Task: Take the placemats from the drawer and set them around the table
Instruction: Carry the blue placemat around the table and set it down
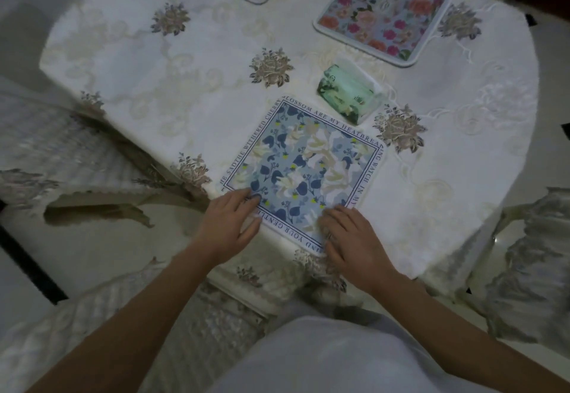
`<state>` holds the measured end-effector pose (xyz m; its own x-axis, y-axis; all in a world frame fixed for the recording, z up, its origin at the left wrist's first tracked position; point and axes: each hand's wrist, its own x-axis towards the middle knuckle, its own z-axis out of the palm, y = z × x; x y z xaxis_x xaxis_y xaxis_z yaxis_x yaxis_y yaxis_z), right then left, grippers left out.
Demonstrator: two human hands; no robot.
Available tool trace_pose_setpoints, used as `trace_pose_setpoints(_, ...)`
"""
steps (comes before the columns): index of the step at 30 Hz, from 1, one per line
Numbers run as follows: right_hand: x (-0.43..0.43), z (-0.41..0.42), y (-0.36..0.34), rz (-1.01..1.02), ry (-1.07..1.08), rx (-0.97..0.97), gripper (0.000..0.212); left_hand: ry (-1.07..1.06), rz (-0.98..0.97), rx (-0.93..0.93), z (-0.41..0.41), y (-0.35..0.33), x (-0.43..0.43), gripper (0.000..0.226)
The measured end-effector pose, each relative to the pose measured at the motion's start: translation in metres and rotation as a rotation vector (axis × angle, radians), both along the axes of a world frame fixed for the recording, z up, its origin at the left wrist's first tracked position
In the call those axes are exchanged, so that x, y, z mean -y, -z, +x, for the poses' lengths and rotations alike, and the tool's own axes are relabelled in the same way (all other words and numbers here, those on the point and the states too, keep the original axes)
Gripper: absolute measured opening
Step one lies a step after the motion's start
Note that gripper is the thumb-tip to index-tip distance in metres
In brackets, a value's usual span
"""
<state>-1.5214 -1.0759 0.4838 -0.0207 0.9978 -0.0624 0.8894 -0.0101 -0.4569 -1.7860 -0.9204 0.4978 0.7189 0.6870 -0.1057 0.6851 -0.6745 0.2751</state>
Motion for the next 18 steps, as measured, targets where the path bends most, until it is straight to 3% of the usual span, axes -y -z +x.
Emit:
trace_pose_setpoints(5, -0.022, -0.04, 0.004, 0.013, -0.17, 0.014, 0.047, 0.039, -0.032, 0.051, 0.011, 0.012, 0.049, 0.049)
trace_pose_setpoints(18, 0.021, -0.023, 0.016, 0.024, -0.172, 0.071, 0.044, 0.08, 0.023, -0.097, -0.018, 0.022, 0.039, 0.057)
